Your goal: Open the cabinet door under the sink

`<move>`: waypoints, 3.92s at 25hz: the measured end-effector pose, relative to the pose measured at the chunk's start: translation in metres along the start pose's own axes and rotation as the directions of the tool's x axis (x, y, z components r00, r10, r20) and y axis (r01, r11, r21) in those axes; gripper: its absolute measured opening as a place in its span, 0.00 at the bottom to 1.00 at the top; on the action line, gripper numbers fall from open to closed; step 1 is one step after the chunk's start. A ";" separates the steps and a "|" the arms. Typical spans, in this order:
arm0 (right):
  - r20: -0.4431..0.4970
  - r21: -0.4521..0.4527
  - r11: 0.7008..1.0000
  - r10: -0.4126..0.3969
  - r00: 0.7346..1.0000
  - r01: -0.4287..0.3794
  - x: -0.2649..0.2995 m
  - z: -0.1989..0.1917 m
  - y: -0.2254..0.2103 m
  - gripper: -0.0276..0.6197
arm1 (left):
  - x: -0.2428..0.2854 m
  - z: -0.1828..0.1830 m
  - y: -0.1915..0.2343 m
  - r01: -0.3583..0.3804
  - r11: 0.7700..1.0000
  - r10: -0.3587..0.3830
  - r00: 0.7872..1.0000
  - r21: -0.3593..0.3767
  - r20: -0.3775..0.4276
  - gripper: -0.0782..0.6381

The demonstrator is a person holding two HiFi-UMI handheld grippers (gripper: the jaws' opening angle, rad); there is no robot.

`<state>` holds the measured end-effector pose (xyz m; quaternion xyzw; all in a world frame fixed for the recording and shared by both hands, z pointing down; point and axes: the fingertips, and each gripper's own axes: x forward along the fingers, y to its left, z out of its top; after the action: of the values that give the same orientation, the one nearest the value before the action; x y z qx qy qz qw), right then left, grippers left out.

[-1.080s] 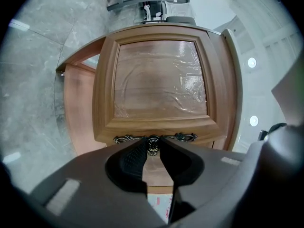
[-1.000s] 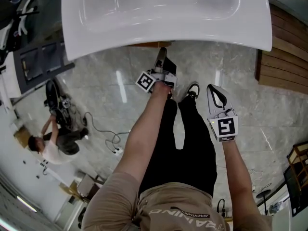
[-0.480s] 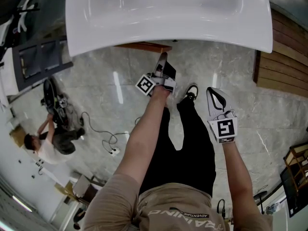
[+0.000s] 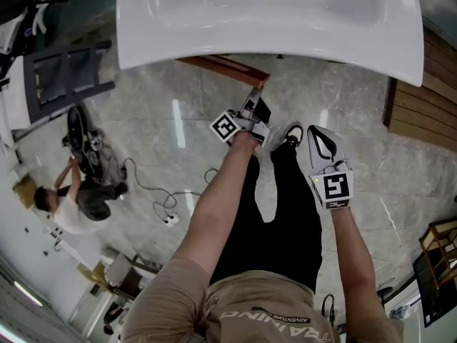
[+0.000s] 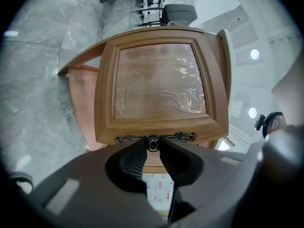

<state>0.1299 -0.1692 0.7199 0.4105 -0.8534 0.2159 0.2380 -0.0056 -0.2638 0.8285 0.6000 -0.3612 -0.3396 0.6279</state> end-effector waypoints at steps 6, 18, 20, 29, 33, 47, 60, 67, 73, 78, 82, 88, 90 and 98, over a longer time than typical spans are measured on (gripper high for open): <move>0.001 0.006 1.000 -0.005 1.000 0.005 0.007 0.002 0.020 0.05 | -0.010 0.001 -0.001 0.004 1.000 -0.004 1.000 -0.026 -0.011 0.24; 0.003 0.002 1.000 -0.006 1.000 0.006 0.016 0.004 0.071 0.05 | -0.057 -0.001 0.004 -0.028 0.999 0.024 0.993 -0.037 -0.116 0.24; 0.002 0.000 1.000 -0.004 1.000 0.004 0.018 0.004 0.080 0.05 | -0.065 0.001 0.004 -0.030 0.998 0.024 0.992 -0.050 -0.121 0.24; -0.003 -0.006 1.000 0.000 1.000 0.000 0.024 0.009 0.114 0.05 | -0.104 0.011 0.008 -0.052 0.997 0.042 0.983 -0.051 -0.178 0.24; 0.004 -0.016 1.000 0.007 1.000 -0.007 0.029 0.014 0.123 0.05 | -0.124 0.022 0.011 -0.057 0.998 0.050 0.986 -0.039 -0.161 0.24; -0.017 -0.034 0.999 0.019 1.000 -0.020 0.041 0.011 0.161 0.05 | -0.184 0.064 0.026 -0.113 0.993 0.122 0.948 0.046 -0.295 0.24; -0.033 -0.074 0.996 0.046 0.998 -0.048 0.056 0.017 0.196 0.05 | -0.206 0.093 0.021 -0.116 0.993 0.116 0.935 0.022 -0.334 0.24; -0.053 -0.095 0.994 0.054 0.997 -0.059 0.063 0.022 0.211 0.05 | -0.227 0.125 0.046 -0.218 0.921 0.343 0.849 0.324 -0.403 0.25; -0.065 -0.118 0.991 0.060 0.996 -0.068 0.066 0.028 0.226 0.05 | -0.227 0.134 0.036 -0.174 0.947 0.271 0.885 0.271 -0.380 0.25; -0.055 -0.108 0.993 0.050 0.997 -0.056 0.064 0.043 0.228 0.05 | -0.226 0.136 0.038 -0.195 0.945 0.286 0.882 0.264 -0.373 0.25; -0.041 -0.102 0.993 0.049 0.998 -0.053 0.057 0.054 0.228 0.05 | -0.233 0.136 0.040 -0.261 0.918 0.358 0.868 0.299 -0.345 0.24; -0.024 -0.119 0.992 0.043 0.999 -0.046 0.033 0.074 0.222 0.05 | -0.272 0.115 0.032 -0.318 0.846 0.479 0.805 0.428 -0.350 0.13; -0.020 -0.128 0.991 0.035 0.999 -0.037 0.021 0.077 0.216 0.05 | -0.286 0.104 0.029 -0.331 0.825 0.510 0.785 0.459 -0.351 0.13; -0.048 -0.143 0.990 -0.011 0.999 0.004 -0.039 0.070 0.199 0.05 | -0.322 0.039 -0.001 -0.275 0.741 0.611 0.655 0.612 -0.445 0.13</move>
<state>-0.0244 -0.0723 0.6074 0.3904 -0.8589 0.1633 0.2885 -0.2027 -0.0064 0.8139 0.7041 -0.3478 0.1522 0.6001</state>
